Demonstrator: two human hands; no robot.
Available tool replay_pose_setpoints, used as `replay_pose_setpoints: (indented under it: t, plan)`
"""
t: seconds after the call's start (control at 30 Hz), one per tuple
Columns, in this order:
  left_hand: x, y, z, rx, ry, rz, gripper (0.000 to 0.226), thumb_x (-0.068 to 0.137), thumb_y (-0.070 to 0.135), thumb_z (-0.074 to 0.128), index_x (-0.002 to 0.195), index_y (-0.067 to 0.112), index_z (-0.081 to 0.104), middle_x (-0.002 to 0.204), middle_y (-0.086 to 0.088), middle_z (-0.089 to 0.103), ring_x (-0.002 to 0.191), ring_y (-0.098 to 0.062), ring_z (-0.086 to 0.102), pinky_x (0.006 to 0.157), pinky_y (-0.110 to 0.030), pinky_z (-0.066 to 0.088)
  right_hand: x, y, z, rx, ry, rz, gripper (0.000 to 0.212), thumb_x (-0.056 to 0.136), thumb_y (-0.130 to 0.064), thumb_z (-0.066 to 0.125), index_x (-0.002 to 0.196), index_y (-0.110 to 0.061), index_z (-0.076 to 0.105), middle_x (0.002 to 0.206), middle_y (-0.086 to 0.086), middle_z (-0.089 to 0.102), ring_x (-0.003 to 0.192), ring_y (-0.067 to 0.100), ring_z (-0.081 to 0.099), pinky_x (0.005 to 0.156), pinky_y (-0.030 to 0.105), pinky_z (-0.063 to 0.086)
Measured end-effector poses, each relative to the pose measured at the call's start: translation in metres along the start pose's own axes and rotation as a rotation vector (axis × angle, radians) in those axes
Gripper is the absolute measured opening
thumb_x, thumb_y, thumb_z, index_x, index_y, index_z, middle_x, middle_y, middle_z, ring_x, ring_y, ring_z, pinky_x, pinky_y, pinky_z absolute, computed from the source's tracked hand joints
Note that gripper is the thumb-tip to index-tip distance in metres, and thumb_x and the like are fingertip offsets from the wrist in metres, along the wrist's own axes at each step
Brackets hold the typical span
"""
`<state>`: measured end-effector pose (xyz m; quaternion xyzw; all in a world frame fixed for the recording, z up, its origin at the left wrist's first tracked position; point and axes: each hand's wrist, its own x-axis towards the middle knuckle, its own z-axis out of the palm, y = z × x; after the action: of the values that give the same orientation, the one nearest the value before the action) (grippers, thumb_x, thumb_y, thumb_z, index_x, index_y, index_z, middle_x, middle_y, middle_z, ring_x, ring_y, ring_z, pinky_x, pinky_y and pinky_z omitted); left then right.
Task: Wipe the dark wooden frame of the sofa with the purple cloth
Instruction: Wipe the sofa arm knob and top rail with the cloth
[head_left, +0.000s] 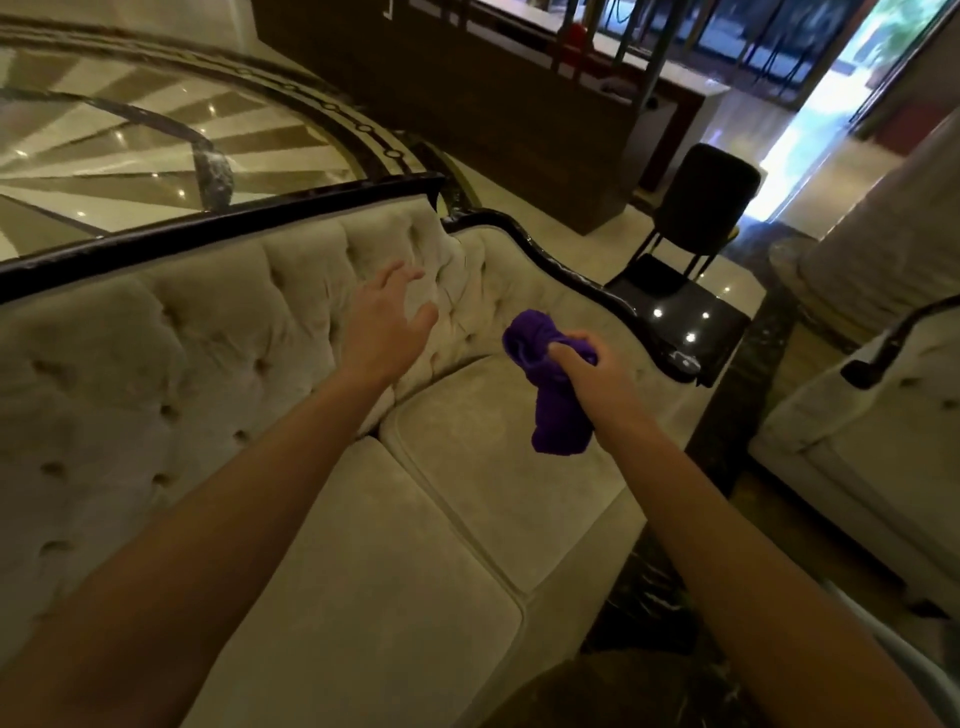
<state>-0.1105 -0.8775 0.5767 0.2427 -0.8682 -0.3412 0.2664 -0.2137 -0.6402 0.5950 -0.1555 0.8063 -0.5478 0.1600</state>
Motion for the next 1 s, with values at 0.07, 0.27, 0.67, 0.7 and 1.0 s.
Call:
replay_pose_setpoints:
  t: [0.07,0.27,0.67,0.7,1.0]
  plan:
    - [0.027,-0.009,0.005,0.009,0.013,-0.02,0.05,0.094,0.034,0.058,0.14,0.015,0.059,0.155,-0.008,0.048,0.142,-0.03,0.046,0.117,-0.051,0.037,0.024,0.012,0.0,0.005,0.005,0.029,0.007,0.092,-0.036,0.072,0.096,-0.038,0.067,0.103,0.007,0.073,0.094,0.034,0.073,0.087,0.055,0.064]
    - [0.087,-0.019,0.076,0.078,-0.061,-0.109,0.048,0.098,0.029,0.061,0.143,0.013,0.055,0.151,-0.008,0.051,0.139,-0.03,0.046,0.113,-0.043,0.036,0.101,0.059,-0.005,0.087,0.028,0.19,0.016,0.092,-0.038,0.073,0.079,-0.046,0.071,0.102,0.011,0.076,0.09,0.034,0.074,0.086,0.055,0.062]
    - [0.314,-0.041,0.234,0.374,0.029,-0.192,0.058,0.097,0.03,0.066,0.15,0.014,0.05,0.159,-0.009,0.044,0.148,-0.03,0.038,0.122,-0.045,0.031,0.447,0.131,-0.033,0.155,-0.254,0.265,0.031,0.06,-0.067,0.073,0.088,-0.054,0.071,0.097,-0.001,0.079,0.085,0.024,0.079,0.073,0.043,0.065]
    - [0.338,-0.041,0.237,0.409,0.034,-0.203,0.058,0.097,0.03,0.066,0.151,0.015,0.049,0.161,-0.009,0.043,0.149,-0.03,0.037,0.123,-0.045,0.03,0.47,0.133,-0.033,0.153,-0.277,0.278,0.033,0.059,-0.067,0.073,0.089,-0.053,0.071,0.1,0.0,0.079,0.086,0.025,0.078,0.072,0.042,0.064]
    - [0.482,-0.078,0.253,0.797,0.072,-0.314,0.052,0.105,0.043,0.045,0.149,0.017,0.047,0.161,-0.012,0.04,0.15,-0.035,0.033,0.121,-0.053,0.025,0.612,0.123,0.025,0.19,-0.389,0.299,0.009,0.093,-0.049,0.069,0.095,-0.04,0.067,0.108,0.001,0.073,0.092,0.025,0.072,0.07,0.036,0.058]
